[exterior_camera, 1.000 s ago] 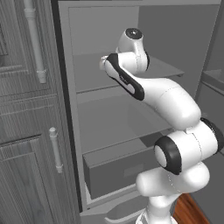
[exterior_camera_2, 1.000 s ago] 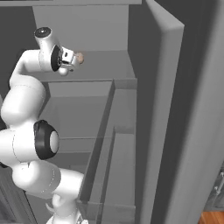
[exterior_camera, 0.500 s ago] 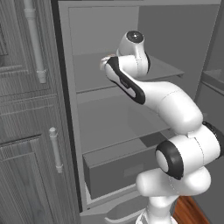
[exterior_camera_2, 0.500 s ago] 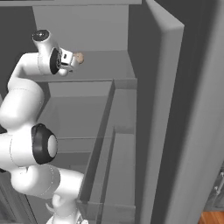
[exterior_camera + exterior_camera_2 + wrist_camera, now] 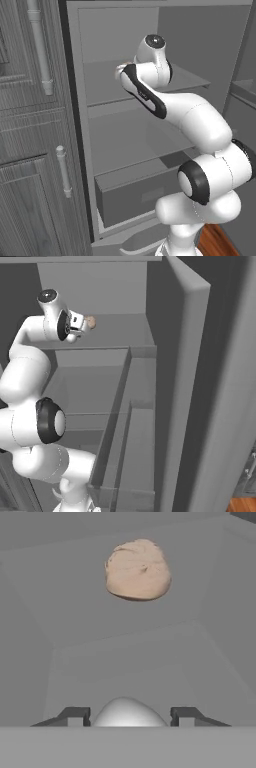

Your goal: Pick the egg and butter from the fridge and place them by the bowl for mixing.

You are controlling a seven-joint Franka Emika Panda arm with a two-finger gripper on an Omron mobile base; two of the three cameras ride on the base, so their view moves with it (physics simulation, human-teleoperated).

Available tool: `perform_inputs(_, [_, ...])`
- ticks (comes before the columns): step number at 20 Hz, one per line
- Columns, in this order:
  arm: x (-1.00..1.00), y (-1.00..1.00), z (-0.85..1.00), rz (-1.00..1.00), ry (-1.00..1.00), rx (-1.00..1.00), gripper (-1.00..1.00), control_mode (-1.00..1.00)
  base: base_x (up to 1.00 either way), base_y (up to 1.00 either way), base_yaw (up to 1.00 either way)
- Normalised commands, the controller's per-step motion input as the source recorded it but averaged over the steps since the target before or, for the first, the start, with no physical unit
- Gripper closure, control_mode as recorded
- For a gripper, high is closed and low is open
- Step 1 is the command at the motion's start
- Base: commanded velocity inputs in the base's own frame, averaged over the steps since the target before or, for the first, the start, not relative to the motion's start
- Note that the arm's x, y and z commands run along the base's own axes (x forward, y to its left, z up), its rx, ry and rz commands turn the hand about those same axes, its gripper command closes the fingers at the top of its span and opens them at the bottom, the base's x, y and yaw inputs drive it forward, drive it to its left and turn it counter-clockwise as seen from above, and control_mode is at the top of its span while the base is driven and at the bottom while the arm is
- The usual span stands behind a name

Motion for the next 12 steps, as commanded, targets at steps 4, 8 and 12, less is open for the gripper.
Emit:
perform_inputs(4, [-0.01, 0.0, 0.0, 0.0, -0.04, 0.0, 1.0, -1.0, 0.0, 0.0, 0.0])
perform_inputs(8, [-0.03, 0.0, 0.04, 0.0, -0.26, -0.09, 1.0, -1.0, 0.0, 0.0, 0.0])
perform_inputs(12, [0.0, 0.0, 0.02, 0.0, -0.03, 0.0, 1.0, -1.0, 0.0, 0.0, 0.0])
